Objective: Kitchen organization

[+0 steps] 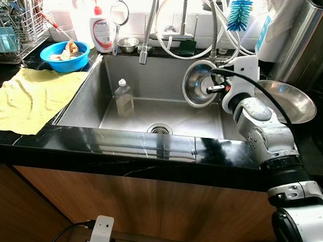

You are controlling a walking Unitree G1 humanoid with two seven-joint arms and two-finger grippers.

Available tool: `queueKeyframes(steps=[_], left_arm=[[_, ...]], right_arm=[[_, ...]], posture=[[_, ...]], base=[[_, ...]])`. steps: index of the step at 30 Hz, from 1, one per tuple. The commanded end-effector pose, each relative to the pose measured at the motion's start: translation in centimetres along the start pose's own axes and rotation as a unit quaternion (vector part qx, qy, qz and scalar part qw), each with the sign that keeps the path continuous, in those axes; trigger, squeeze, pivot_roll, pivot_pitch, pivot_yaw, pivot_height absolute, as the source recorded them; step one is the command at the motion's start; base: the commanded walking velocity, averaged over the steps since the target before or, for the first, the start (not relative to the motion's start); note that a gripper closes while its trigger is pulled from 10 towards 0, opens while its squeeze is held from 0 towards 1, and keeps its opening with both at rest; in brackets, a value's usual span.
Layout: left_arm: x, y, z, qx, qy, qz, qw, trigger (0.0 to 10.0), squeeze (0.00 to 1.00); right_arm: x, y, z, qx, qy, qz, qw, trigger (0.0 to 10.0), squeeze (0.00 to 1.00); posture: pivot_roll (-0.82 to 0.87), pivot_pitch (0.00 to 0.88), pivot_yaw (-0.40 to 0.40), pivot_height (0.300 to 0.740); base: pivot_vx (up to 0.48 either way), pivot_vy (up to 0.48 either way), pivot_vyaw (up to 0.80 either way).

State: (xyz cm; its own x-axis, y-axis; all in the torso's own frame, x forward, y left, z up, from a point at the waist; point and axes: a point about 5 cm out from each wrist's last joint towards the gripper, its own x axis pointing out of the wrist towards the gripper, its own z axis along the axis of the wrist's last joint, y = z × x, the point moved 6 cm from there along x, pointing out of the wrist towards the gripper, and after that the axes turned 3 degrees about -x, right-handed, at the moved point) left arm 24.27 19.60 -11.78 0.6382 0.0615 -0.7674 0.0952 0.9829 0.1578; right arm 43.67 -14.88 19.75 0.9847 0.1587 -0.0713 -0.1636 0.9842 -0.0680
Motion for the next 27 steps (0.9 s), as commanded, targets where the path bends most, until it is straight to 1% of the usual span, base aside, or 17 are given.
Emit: queueKeyframes(steps=[1, 4, 9, 13, 16, 26, 27], left_arm=[[0.0, -0.1, -0.3, -0.002, 0.004, -0.001, 1.0, 10.0, 0.0], [0.0, -0.2, -0.2, -0.003, 0.003, -0.002, 1.0, 10.0, 0.0], [0.0, -0.2, -0.2, -0.003, 0.003, -0.002, 1.0, 10.0, 0.0], [0.0, -0.2, -0.1, -0.004, 0.002, -0.003, 1.0, 10.0, 0.0], [0.0, -0.3, -0.1, -0.003, 0.002, -0.003, 1.0, 10.0, 0.0], [0.0, -0.4, -0.2, -0.002, 0.002, -0.005, 1.0, 10.0, 0.0], [0.0, -0.4, -0.2, -0.002, 0.002, -0.005, 1.0, 10.0, 0.0]], right_arm=[[0.0, -0.2, 0.0, -0.009, 0.005, 0.001, 1.0, 10.0, 0.0], [-0.1, -0.9, -0.8, -0.013, 0.016, -0.007, 1.0, 10.0, 0.0], [-0.1, -0.8, -1.0, -0.013, 0.018, 0.001, 1.0, 10.0, 0.0], [0.1, -1.2, -2.5, -0.015, 0.035, -0.002, 0.999, 10.0, 0.0], [0.0, -1.2, -3.0, -0.018, 0.041, -0.001, 0.999, 10.0, 0.0], [0.1, -1.1, -3.7, -0.026, 0.047, 0.0, 0.999, 10.0, 0.01], [0.1, -1.1, -3.7, -0.026, 0.047, 0.001, 0.999, 10.0, 0.33]], posture=[[-0.11, 0.0, -0.063, 0.74], [-0.11, 0.0, -0.065, 0.74], [-0.11, 0.0, -0.065, 0.74], [-0.11, 0.0, -0.064, 0.74], [-0.11, 0.0, -0.065, 0.74], [-0.11, 0.0, -0.062, 0.74], [-0.11, 0.0, -0.062, 0.74]], base=[[0.0, 0.0, 0.0], [0.0, 0.0, 0.0], [0.0, 0.0, 0.0], [0.0, 0.0, 0.0], [0.0, 0.0, 0.0], [0.0, 0.0, 0.0], [0.0, 0.0, 0.0]])
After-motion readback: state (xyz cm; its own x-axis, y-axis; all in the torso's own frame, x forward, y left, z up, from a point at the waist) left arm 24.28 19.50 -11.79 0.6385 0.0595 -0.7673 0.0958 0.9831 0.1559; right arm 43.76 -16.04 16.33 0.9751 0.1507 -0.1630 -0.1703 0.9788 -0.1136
